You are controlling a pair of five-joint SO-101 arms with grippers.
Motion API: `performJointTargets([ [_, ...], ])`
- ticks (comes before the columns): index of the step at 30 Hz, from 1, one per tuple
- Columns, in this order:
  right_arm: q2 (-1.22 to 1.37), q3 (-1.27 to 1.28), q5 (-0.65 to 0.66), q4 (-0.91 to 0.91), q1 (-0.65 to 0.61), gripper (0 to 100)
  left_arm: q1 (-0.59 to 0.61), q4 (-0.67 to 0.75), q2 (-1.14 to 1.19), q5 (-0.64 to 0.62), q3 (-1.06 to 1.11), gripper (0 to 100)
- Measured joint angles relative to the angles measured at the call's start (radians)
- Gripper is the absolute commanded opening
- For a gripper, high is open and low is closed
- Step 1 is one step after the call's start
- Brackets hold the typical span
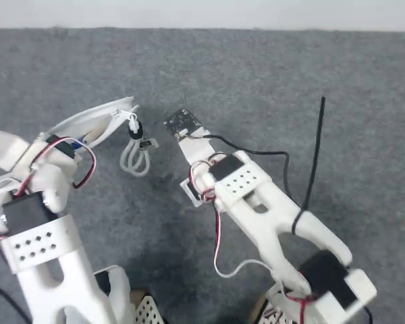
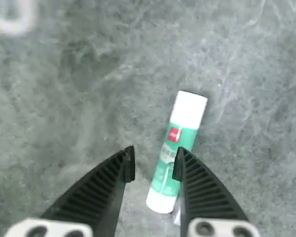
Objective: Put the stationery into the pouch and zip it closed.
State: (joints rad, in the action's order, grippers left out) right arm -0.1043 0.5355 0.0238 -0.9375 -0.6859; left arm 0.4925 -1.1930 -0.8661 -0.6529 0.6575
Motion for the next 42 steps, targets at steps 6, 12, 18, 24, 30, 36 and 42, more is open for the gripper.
performJointTargets([
  [6,0.143,-0.100,0.000,0.000,0.052,13.2,0.000,0.000,0.000,0.000,0.000,1],
  [12,0.275,-0.178,0.000,0.000,0.055,13.0,0.000,0.000,0.000,0.000,0.000,1],
  [18,0.381,-0.239,0.000,0.000,0.058,13.0,0.000,0.000,0.000,0.000,0.000,1],
  [24,0.405,-0.261,0.000,-0.012,0.060,0.1,0.000,0.000,0.000,0.000,0.000,1],
  [30,0.407,-0.315,0.000,-0.123,0.055,0.7,0.000,0.000,0.000,0.000,0.000,1],
  [36,0.407,-0.400,0.000,-0.264,0.055,0.7,0.000,0.000,0.000,0.000,0.000,1],
  [42,0.407,-0.552,0.000,-0.466,0.055,0.7,0.000,0.000,0.000,0.000,0.000,1],
])
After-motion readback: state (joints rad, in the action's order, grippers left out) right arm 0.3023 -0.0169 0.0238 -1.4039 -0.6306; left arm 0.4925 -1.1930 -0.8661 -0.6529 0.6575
